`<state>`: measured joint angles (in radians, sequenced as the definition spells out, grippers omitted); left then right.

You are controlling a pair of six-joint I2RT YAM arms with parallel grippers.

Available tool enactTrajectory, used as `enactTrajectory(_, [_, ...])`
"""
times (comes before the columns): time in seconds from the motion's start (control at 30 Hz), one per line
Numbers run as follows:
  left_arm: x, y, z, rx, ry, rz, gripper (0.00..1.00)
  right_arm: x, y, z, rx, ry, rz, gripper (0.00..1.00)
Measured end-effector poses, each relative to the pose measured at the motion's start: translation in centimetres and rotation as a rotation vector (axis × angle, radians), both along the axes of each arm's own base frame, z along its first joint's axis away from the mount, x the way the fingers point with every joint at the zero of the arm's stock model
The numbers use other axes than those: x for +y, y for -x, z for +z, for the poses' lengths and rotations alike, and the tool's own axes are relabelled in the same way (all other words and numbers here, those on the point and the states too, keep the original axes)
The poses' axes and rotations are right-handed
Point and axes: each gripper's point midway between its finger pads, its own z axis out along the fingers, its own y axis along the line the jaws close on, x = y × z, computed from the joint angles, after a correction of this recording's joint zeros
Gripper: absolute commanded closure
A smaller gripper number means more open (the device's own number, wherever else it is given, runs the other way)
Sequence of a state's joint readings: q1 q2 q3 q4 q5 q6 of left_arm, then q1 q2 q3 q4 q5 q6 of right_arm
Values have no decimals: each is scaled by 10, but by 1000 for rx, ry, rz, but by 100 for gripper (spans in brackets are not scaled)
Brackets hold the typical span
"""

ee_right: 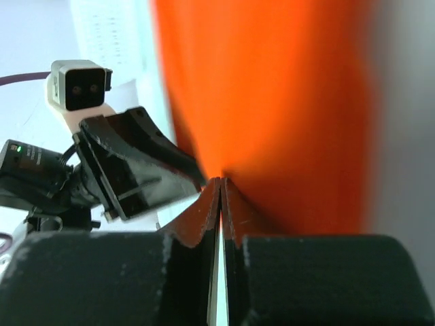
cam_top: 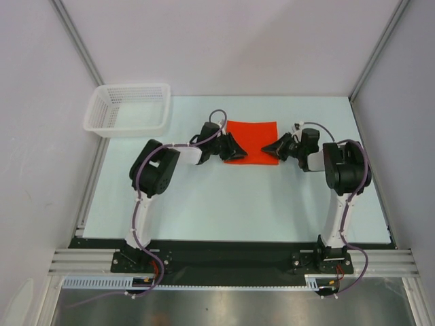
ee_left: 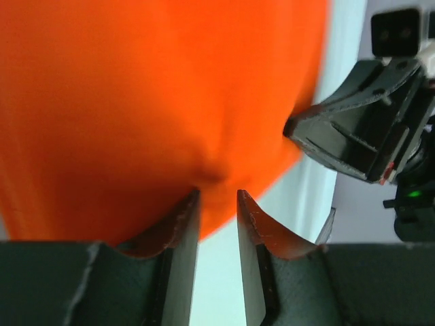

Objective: Fold and stack the t-shirts
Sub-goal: Fold the tshirt, then neatly place the folded tshirt to the corner

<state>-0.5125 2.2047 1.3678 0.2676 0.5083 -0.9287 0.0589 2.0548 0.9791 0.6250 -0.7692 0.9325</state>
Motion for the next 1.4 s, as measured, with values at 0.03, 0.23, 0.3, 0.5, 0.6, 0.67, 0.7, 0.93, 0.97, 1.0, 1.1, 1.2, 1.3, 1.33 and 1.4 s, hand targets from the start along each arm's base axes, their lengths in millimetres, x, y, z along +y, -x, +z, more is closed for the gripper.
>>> enactTrajectory(0.03, [2,0,-13,31,-5,10,66,-5,2,-13,29,0,-14,96])
enactTrajectory(0.23, [8,-5,-21,43,38,37,66,-37,19,-39,97,-24,-83,96])
enactTrajectory(0.3, [10,-5,-19,39,37,36,66,-45,18,-37,94,-24,-102,96])
enactTrajectory(0.5, [21,4,-8,45,-24,12,63,-50,1,-11,65,6,-103,96])
enactTrajectory(0.6, [23,-4,6,30,-37,9,63,-44,-29,23,-24,10,-91,95])
enactTrajectory(0.67, [24,-20,22,4,-27,17,64,-36,-49,41,-83,7,-75,95])
enactTrajectory(0.7, [24,-31,30,-17,-15,25,64,-31,-60,48,-111,6,-70,96])
enactTrajectory(0.93, [45,-92,18,-35,13,110,66,3,-82,8,-60,0,-29,95])
enactTrajectory(0.97, [50,-95,5,-10,4,122,65,3,-80,-5,-30,4,-30,95])
enactTrajectory(1.0, [55,-97,-9,17,-8,131,66,0,-79,-16,0,9,-35,95])
enactTrajectory(1.1, [59,-100,-17,52,10,126,66,-14,-76,-35,50,22,-56,95])
enactTrajectory(1.2, [59,-101,-18,43,-16,123,65,-36,-80,-33,34,41,-81,93])
enactTrajectory(1.3, [63,-98,-18,34,-45,109,62,-62,-78,-33,48,78,-104,87])
enactTrajectory(1.33, [65,-96,-17,32,-63,104,61,-70,-76,-31,52,98,-106,83])
enactTrajectory(1.4, [72,-91,-14,31,-110,93,57,-85,-69,-24,60,144,-103,67])
